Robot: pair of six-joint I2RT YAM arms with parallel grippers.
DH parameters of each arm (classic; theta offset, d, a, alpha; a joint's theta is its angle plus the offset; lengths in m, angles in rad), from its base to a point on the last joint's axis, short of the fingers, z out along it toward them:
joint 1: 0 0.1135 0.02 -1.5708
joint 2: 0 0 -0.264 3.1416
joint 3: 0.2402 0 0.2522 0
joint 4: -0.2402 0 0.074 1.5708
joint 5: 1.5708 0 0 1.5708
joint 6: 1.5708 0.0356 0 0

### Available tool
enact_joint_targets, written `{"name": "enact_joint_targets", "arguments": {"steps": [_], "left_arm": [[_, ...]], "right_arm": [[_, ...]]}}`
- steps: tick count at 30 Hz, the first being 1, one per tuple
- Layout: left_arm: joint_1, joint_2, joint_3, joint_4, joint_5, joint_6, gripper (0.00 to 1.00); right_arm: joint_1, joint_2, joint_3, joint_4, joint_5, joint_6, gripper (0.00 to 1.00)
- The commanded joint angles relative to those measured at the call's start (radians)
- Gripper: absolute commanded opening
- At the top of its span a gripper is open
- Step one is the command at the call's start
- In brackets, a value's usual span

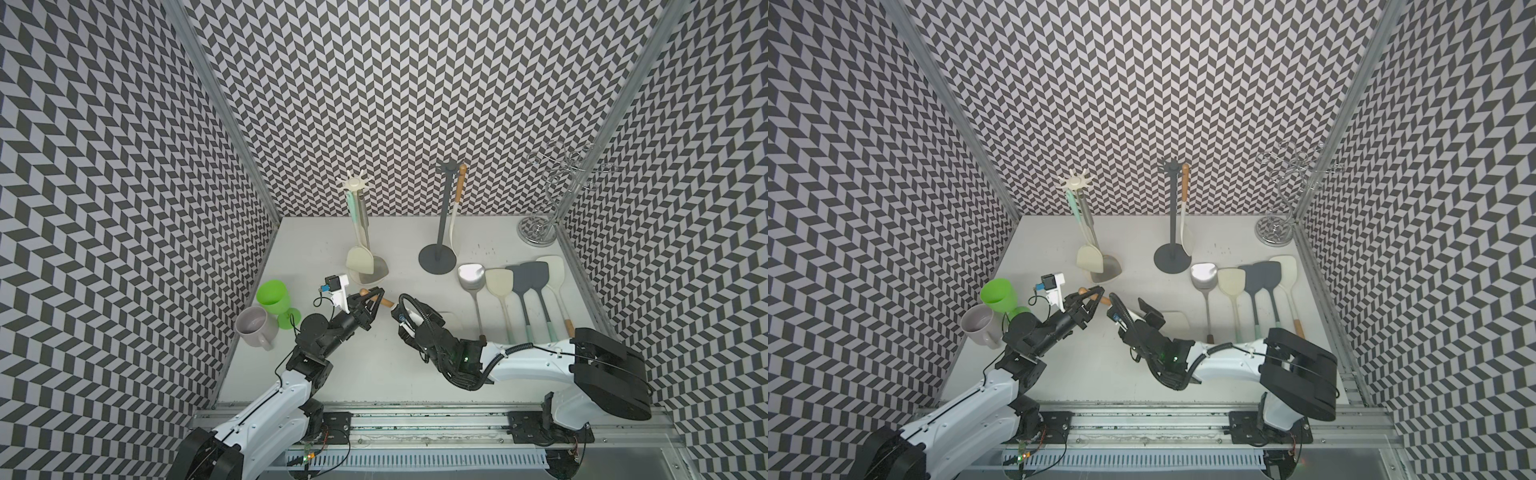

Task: Take the spatula off the kitchen utensil rack
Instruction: Place the spatula at the center of the board.

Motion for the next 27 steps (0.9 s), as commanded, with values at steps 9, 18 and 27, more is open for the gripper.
{"name": "enact_joint_targets", "arguments": {"steps": [9, 18, 27], "left_arm": [[0.001, -0.023, -0.023, 0.089, -0.015, 0.013, 0.0], [0.0, -0.042, -0.033, 0.091, -0.035, 0.041, 0.0], [-0.005, -0.067, -0.056, 0.113, -0.062, 0.087, 0.0]], "right_arm": [[-0.032, -0.163, 0.035, -0.163, -0.282, 0.387, 0.91], [-0.081, -0.215, 0.015, -0.178, -0.471, 0.579, 1.0], [-0.137, -0.218, 0.058, -0.246, -0.487, 0.957, 1.0]]}}
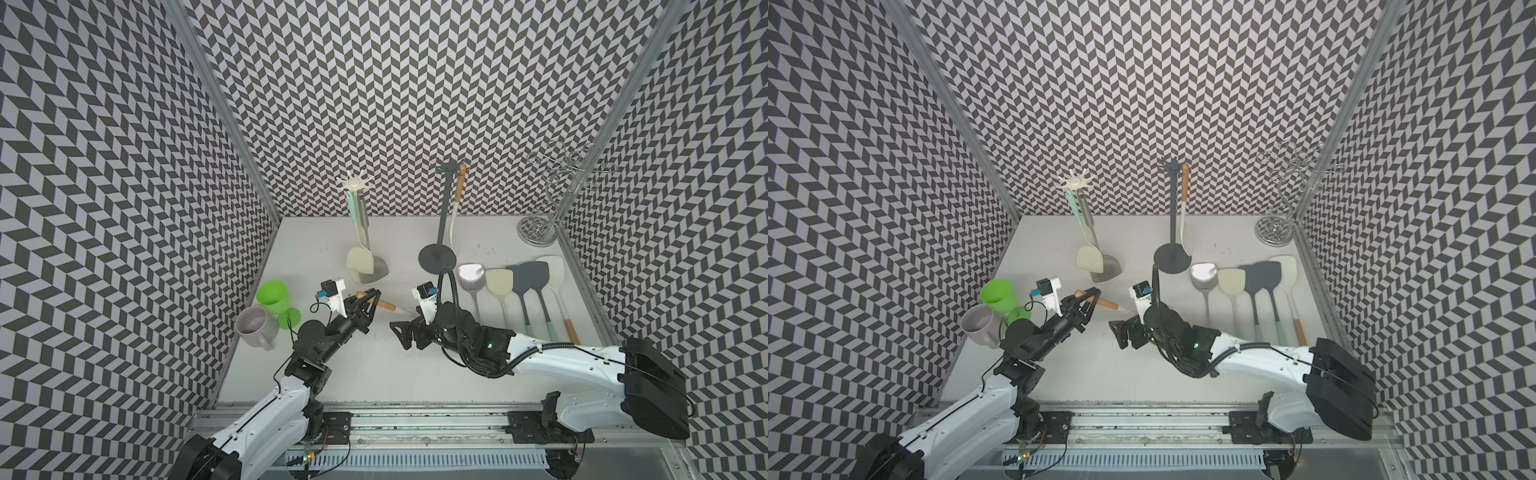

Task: Take the spatula off the kitchen utensil rack
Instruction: Place the spatula at the center of the board.

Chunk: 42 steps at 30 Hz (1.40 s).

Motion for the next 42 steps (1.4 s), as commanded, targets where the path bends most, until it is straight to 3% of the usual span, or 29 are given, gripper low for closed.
{"name": "enact_joint_targets", "arguments": {"steps": [1, 5, 11, 19, 26, 31, 34, 38, 42], "left_arm": [[-0.006, -0.023, -0.008, 0.081, -0.016, 0.033, 0.0], [-0.035, -0.058, -0.019, 0.088, -0.041, 0.073, 0.0], [-0.121, -0.145, -0.044, 0.066, -0.153, 0.179, 0.0], [-0.203, -0.192, -0.047, 0.053, -0.239, 0.287, 0.0], [-0.393, -0.229, -0.05, 0.059, -0.445, 0.463, 0.0], [-0.54, -0.222, -0.051, 0.097, -0.593, 0.596, 0.0], [-0.6, -0.208, -0.05, 0.122, -0.647, 0.652, 0.0], [-0.654, -0.188, -0.05, 0.152, -0.688, 0.703, 0.0], [-0.685, -0.178, -0.049, 0.169, -0.702, 0.727, 0.0]], "right_arm": [[-0.017, -0.027, 0.065, -0.067, 0.006, 0.257, 1.0], [-0.033, -0.034, 0.126, -0.177, -0.015, 0.413, 1.0], [-0.132, -0.101, 0.116, -0.196, -0.235, 0.656, 0.99], [-0.181, -0.14, 0.147, -0.276, -0.309, 0.902, 0.96], [-0.197, -0.09, 0.127, -0.276, -0.457, 1.098, 0.96], [-0.203, -0.017, 0.14, -0.23, -0.514, 1.156, 0.95], [-0.204, 0.021, 0.172, -0.234, -0.53, 1.163, 0.82], [-0.204, 0.041, 0.192, -0.253, -0.526, 1.172, 0.53], [-0.207, 0.049, 0.186, -0.234, -0.523, 1.193, 0.35]]}}
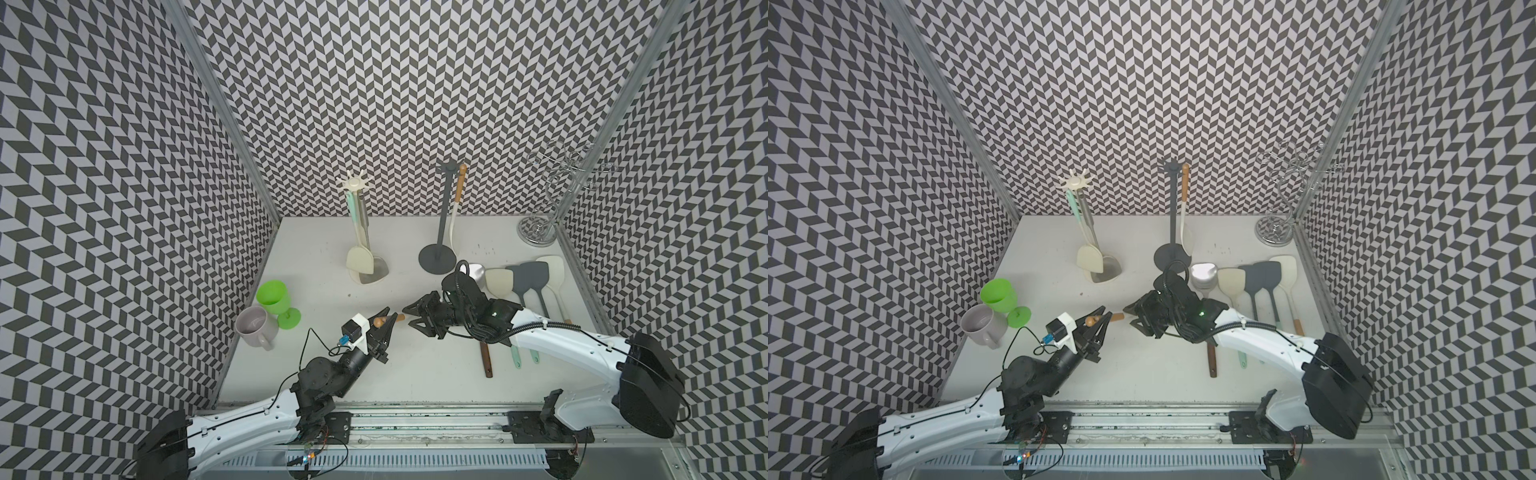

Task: Take the spatula off the kitchen utensil rack
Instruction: Place the spatula at the center of the board.

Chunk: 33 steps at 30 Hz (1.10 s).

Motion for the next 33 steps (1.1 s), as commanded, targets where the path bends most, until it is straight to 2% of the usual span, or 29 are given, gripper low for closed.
{"name": "enact_joint_targets", "arguments": {"steps": [1, 5, 9, 13, 16, 21, 26, 27, 31, 33], "left_arm": [[-0.021, -0.005, -0.001, 0.102, -0.041, 0.053, 0.0], [-0.028, -0.014, -0.003, 0.104, -0.039, 0.054, 0.0], [-0.032, -0.021, -0.006, 0.106, -0.035, 0.054, 0.0], [-0.033, -0.034, -0.006, 0.102, -0.02, 0.049, 0.0], [-0.034, -0.046, -0.009, 0.097, -0.018, 0.045, 0.0], [-0.033, -0.041, -0.005, 0.082, 0.003, 0.032, 0.0], [-0.034, -0.025, 0.0, 0.079, 0.017, 0.018, 0.14], [-0.034, -0.021, 0.0, 0.079, 0.017, 0.016, 0.2], [-0.032, -0.007, 0.006, 0.076, 0.022, 0.004, 0.53], [-0.032, 0.001, 0.009, 0.073, 0.024, -0.002, 0.66]], "right_arm": [[-0.007, 0.011, 0.022, 0.045, -0.011, 0.045, 0.35], [-0.008, 0.047, 0.032, 0.079, -0.046, 0.046, 0.42], [-0.007, 0.076, 0.044, 0.09, -0.063, 0.042, 0.41], [-0.007, 0.094, 0.056, 0.089, -0.068, 0.042, 0.22], [-0.008, 0.103, 0.064, 0.089, -0.071, 0.042, 0.02], [-0.016, 0.095, 0.069, 0.08, -0.052, 0.055, 0.0], [-0.054, 0.067, 0.053, 0.062, -0.014, 0.058, 0.0], [-0.063, 0.06, 0.048, 0.057, -0.008, 0.061, 0.0], [-0.106, 0.023, 0.035, 0.028, 0.043, 0.06, 0.0], [-0.131, 0.01, 0.035, 0.011, 0.064, 0.05, 0.0]]}}
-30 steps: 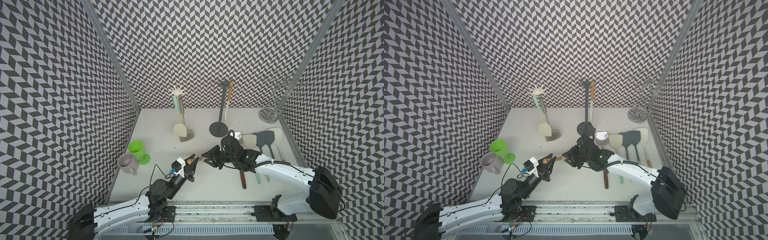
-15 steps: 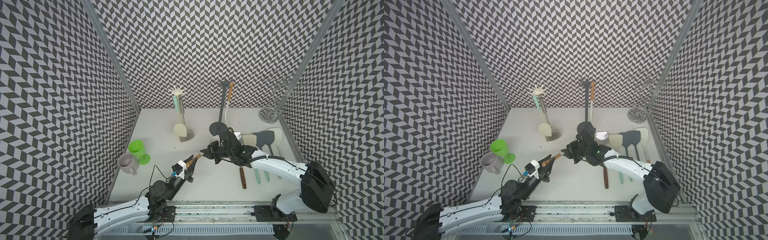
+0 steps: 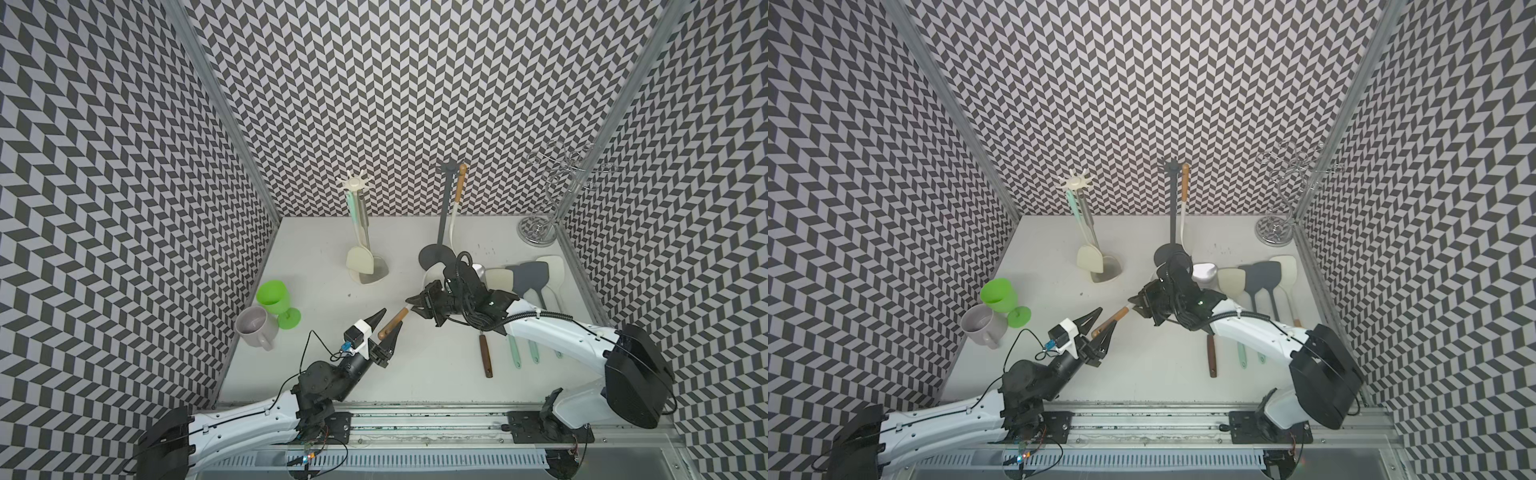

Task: Take the spatula off the kitchen utensil rack
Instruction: Place the spatula at the center of the board.

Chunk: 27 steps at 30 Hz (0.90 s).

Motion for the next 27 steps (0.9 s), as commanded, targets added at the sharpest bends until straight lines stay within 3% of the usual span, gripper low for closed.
{"name": "enact_joint_targets", "arguments": {"steps": [1, 4, 7, 18, 27], "left_arm": [[-0.001, 0.007, 0.039, 0.042, 0.027, -0.035, 0.71], [0.001, 0.012, 0.045, 0.034, 0.023, -0.046, 0.82], [0.004, 0.015, 0.049, 0.024, 0.022, -0.055, 0.88], [0.042, 0.006, 0.083, -0.049, 0.035, -0.117, 0.98], [0.181, 0.001, 0.097, -0.114, 0.145, -0.253, 0.99]], "right_arm": [[-0.044, -0.051, -0.003, -0.007, 0.06, -0.044, 0.0], [-0.083, -0.065, -0.004, -0.037, 0.074, -0.071, 0.0], [-0.111, -0.087, -0.01, -0.07, 0.108, -0.094, 0.0], [-0.182, -0.112, -0.017, -0.162, 0.174, -0.244, 0.0], [-0.193, -0.113, 0.008, -0.277, 0.255, -0.468, 0.0]]}}
